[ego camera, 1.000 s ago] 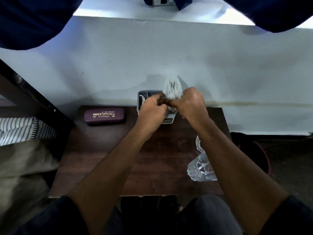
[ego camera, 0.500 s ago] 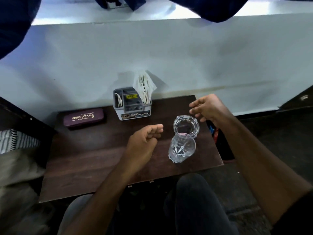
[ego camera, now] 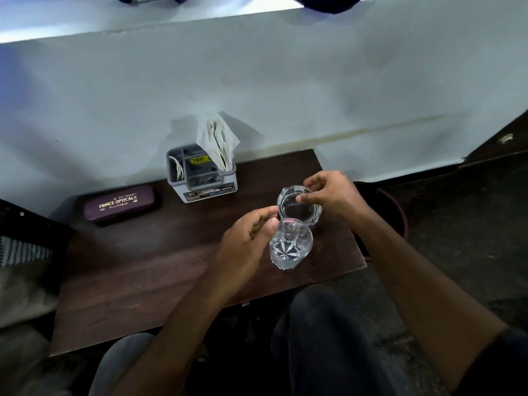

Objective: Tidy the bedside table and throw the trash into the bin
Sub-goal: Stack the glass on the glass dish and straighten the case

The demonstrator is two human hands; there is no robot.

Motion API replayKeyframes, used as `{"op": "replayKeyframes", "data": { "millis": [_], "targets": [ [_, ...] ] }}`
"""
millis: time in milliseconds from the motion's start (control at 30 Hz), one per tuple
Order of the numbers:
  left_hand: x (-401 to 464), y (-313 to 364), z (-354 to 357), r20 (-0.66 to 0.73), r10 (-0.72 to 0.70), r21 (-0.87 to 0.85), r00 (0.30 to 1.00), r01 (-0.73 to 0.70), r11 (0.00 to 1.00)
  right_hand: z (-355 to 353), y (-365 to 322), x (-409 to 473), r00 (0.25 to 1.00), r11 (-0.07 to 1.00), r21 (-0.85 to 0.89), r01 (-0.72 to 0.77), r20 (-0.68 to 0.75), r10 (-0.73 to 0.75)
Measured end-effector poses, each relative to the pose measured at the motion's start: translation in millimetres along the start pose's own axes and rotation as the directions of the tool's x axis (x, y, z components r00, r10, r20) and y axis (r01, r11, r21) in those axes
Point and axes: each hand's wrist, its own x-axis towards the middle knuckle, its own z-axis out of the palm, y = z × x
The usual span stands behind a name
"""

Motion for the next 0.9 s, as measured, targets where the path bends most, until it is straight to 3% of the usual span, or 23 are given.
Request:
{"op": "replayKeyframes", "data": {
  "millis": [100, 267, 600, 900],
  "targets": [
    [-11, -4, 6, 0.108, 0.022, 0.121, 0.994, -0.035, 0.992, 10, 9, -4, 0.99, 0.943, -0.301, 0.144, 0.041, -0.138],
    [-14, -13, 17, 0.105, 0.118, 0.3, 0.987, -0.145, 0.943, 34, 28, 7, 0.977, 0.828, -0.519, 0.211, 0.135, -0.165],
    [-4, -26, 21, 0.034, 0.202, 0.348, 0.979, -0.201, 0.915, 45, 19, 49, 0.961, 0.856, -0.446, 0.263, 0.038, -0.275],
    [-1, -35, 24, 0.012, 0.237, 0.33, 0.971, -0.228, 0.916, 47, -9, 90, 0.967, 0.879, -0.417, 0.232, 0.003, -0.254]
  ]
}}
